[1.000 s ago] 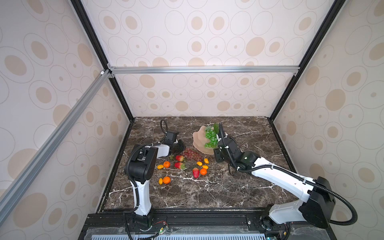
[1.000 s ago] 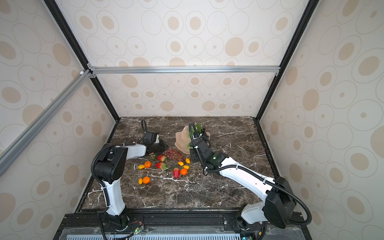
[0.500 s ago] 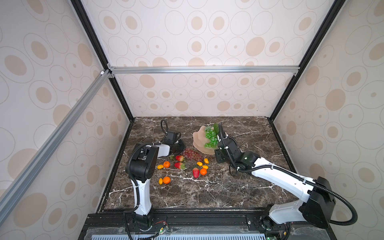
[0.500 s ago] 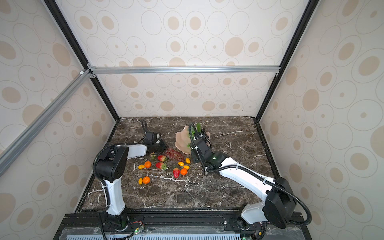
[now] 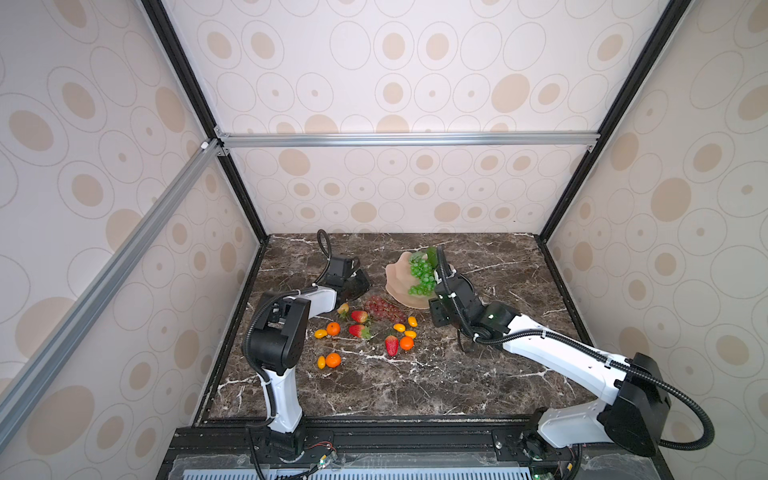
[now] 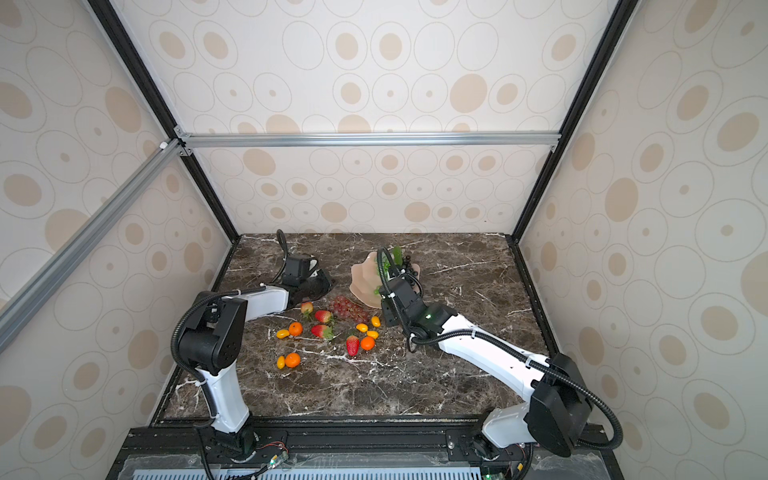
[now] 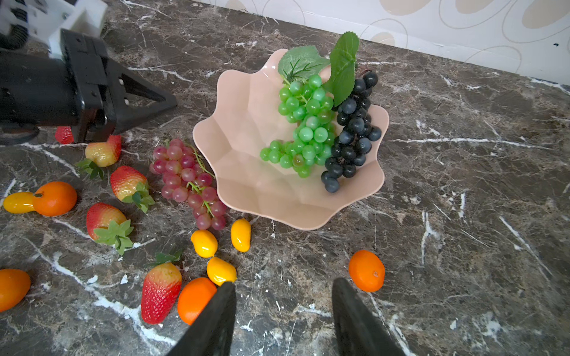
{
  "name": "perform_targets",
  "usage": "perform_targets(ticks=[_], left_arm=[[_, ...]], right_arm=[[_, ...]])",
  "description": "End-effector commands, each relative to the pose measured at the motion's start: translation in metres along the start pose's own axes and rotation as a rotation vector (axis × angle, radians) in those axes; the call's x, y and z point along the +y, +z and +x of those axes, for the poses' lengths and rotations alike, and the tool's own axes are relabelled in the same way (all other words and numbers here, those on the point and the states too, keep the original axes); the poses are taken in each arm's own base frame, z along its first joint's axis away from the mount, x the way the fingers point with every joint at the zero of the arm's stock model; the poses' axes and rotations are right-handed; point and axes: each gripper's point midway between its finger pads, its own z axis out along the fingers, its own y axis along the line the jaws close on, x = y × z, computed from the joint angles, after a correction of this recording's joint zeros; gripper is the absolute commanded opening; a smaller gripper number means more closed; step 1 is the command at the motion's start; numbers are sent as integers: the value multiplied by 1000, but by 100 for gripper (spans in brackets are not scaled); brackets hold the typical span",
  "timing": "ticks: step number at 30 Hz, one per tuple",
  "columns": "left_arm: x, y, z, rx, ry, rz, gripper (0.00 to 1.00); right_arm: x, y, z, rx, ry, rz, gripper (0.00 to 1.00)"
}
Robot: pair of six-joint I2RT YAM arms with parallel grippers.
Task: Place and organize the fake fruits in the fruit bowl
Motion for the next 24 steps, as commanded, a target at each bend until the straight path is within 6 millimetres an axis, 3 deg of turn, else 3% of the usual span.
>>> perform_targets(ticks=[1, 6, 8, 12, 24], left_arm=[[-16, -9, -10, -42, 52, 49, 0], [-13, -12, -11, -43, 83, 14, 0], [-9, -16, -10, -50, 132, -20, 6], [5, -26, -5, -48, 204, -99, 22], [28, -43, 26, 26, 311, -203, 31]], right_arm=[[1, 3, 5, 24, 0, 7, 53], [2, 5, 9, 37, -9, 5, 53], [6, 6, 10, 49, -29, -14, 53], [23, 12, 15, 86, -81, -76, 54], [74, 39, 29, 204, -201, -146, 54]])
